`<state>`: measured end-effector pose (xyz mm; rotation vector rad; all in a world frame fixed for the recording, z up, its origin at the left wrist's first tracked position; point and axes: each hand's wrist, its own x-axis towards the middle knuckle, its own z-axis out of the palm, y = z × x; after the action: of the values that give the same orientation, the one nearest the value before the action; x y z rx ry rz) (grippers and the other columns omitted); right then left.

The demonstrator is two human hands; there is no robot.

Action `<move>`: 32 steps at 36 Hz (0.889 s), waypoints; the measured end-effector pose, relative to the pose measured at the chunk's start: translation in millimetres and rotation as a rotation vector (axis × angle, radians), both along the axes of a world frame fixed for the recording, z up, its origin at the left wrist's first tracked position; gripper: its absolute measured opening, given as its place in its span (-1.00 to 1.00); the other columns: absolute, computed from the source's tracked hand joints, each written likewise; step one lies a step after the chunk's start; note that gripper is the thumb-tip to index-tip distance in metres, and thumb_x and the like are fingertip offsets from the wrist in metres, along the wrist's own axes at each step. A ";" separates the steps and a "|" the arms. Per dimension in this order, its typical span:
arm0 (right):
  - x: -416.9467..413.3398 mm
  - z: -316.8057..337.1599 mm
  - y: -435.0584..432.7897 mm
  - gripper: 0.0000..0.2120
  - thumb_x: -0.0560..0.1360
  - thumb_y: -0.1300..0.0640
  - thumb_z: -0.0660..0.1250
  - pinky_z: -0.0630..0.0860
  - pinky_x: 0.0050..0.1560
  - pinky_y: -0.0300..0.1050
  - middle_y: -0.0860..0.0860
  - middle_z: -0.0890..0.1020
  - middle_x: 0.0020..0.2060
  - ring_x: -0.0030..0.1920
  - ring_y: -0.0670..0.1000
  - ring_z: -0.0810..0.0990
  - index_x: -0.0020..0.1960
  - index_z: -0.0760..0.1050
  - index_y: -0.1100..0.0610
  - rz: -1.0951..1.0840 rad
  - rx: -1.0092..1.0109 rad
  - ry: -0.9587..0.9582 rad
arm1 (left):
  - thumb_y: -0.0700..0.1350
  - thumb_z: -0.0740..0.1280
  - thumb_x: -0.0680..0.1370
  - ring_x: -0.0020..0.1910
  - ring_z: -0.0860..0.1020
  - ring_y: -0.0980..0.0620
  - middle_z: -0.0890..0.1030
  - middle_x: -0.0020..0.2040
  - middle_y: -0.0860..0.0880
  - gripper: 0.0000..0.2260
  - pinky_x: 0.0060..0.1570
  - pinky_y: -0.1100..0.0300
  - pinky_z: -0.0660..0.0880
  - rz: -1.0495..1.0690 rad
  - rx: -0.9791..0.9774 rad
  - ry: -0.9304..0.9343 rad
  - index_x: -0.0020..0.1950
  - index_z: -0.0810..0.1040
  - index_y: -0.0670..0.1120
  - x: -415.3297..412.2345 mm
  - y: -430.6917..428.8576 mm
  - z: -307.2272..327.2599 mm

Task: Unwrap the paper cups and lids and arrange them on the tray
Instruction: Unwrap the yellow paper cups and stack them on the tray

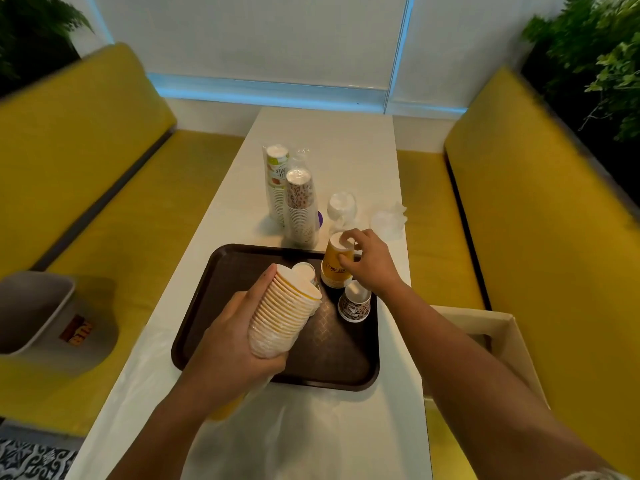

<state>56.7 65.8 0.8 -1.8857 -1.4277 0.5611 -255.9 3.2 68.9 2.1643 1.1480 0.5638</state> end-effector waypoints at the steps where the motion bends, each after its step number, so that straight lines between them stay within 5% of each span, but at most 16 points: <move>1: -0.2 2.1 -1.7 -0.58 0.50 0.11 0.51 0.64 0.18 0.12 0.06 0.52 0.25 0.21 0.14 0.58 0.33 0.53 -0.02 0.006 -0.009 -0.010 | 0.10 0.65 0.36 0.24 0.46 0.24 0.37 0.32 0.27 0.09 0.00 0.31 0.57 -0.003 0.001 0.004 0.60 -0.06 0.45 0.4 -0.4 0.3; 5: -10.9 25.6 -12.3 -0.56 0.50 0.07 0.48 0.54 0.34 0.08 0.02 0.42 0.35 0.34 0.04 0.47 0.36 0.51 -0.03 -0.047 0.160 0.012 | 0.13 0.65 0.35 0.22 0.46 0.23 0.36 0.32 0.27 0.10 0.01 0.32 0.54 -0.007 0.013 0.030 0.60 -0.08 0.45 0.8 0.9 1.3; 8: -28.7 68.4 -31.4 -0.59 0.55 -0.03 0.42 0.51 0.33 -0.07 -0.11 0.47 0.33 0.31 -0.12 0.50 0.38 0.48 -0.07 0.056 0.255 0.229 | 0.14 0.64 0.36 0.22 0.45 0.26 0.37 0.34 0.25 0.10 0.02 0.33 0.53 -0.012 0.018 0.039 0.60 -0.11 0.45 1.1 1.9 2.9; 11: -43.5 102.2 -53.5 -0.51 0.59 -0.15 0.36 0.54 0.32 -0.14 -0.14 0.53 0.36 0.33 -0.15 0.53 0.49 0.41 -0.12 0.413 0.016 0.367 | 0.12 0.63 0.37 0.20 0.50 0.17 0.40 0.30 0.22 0.09 0.02 0.20 0.62 -0.025 0.020 0.028 0.61 -0.09 0.44 1.8 0.7 6.4; 14: -55.1 113.2 -66.4 -0.48 0.60 -0.15 0.42 0.60 0.28 -0.11 -0.21 0.56 0.30 0.29 -0.17 0.55 0.52 0.37 -0.18 0.604 -0.148 0.238 | 0.11 0.63 0.37 0.19 0.51 0.13 0.40 0.26 0.24 0.09 0.02 0.14 0.64 -0.048 0.035 0.039 0.62 -0.07 0.43 1.5 -2.6 8.2; 23: -45.5 126.0 -84.4 -0.53 0.58 -0.13 0.45 0.62 0.27 0.01 -0.23 0.57 0.20 0.25 -0.05 0.60 0.46 0.45 -0.18 0.580 -0.133 0.311 | 0.10 0.67 0.34 0.29 0.39 0.34 0.34 0.32 0.35 0.10 0.08 0.42 0.40 -0.070 0.118 0.045 0.60 -0.04 0.46 -0.7 -15.1 13.6; 32: -19.2 143.9 -94.8 -0.51 0.57 -0.11 0.46 0.66 0.24 0.09 -0.08 0.49 0.29 0.26 0.10 0.59 0.45 0.42 -0.30 0.554 -0.230 0.327 | 0.14 0.67 0.32 0.33 0.44 0.15 0.36 0.42 0.28 0.09 0.19 0.12 0.60 -0.083 0.143 0.088 0.63 0.02 0.36 -9.7 -20.0 14.7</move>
<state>37.5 -29.0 144.7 -1.4522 -1.7096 1.2823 -265.6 -16.8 83.5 2.3683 1.0869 0.5326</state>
